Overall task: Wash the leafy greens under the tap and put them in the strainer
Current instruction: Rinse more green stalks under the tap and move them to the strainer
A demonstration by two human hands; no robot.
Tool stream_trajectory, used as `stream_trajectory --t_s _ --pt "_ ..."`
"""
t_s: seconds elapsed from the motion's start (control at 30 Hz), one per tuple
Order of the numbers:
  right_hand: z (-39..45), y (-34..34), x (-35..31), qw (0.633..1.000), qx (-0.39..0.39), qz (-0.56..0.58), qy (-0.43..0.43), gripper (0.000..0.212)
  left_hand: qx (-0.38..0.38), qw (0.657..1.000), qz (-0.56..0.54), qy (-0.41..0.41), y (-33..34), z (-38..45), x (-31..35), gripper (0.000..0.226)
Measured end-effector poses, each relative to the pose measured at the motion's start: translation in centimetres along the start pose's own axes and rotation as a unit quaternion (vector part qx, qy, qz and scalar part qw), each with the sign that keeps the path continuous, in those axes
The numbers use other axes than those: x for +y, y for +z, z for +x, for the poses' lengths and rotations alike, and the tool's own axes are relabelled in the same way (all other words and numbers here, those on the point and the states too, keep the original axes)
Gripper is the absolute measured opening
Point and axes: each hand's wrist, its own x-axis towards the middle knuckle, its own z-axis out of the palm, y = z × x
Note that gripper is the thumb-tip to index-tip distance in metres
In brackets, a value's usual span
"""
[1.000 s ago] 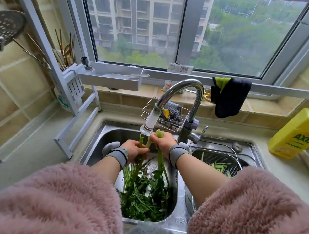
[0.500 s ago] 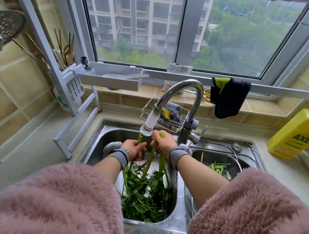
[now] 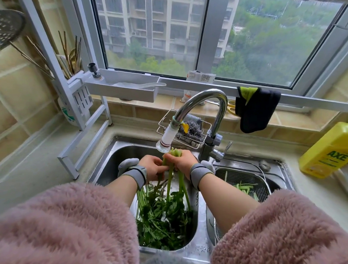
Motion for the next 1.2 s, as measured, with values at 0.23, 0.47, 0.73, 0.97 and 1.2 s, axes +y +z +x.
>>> stream_trajectory --t_s 0.23,0.47,0.73,0.97,1.2 --pt "-0.3 -0.2 -0.2 1.0 -0.002 0.016 0.01 0.014 0.024 0.999 0.037 -0.007 -1.0 -0.1 -0.2 0.022" --pt "0.1 0.0 -0.5 0.999 0.028 0.033 0.008 0.026 0.007 1.0 0.0 -0.006 -0.6 0.0 -0.3 0.023" --pt "0.3 -0.9 -0.9 0.989 0.064 0.129 0.016 0.025 -0.039 0.997 0.05 -0.05 -0.6 -0.1 -1.3 0.02" --pt "1.1 -1.2 -0.8 0.982 0.116 0.145 0.023 0.024 -0.034 0.994 0.019 -0.098 -0.6 0.0 -2.4 0.013" --pt "1.7 -2.4 -1.5 0.975 0.173 0.142 0.009 0.02 -0.024 0.989 -0.015 -0.143 -0.5 -0.2 -2.9 0.016"
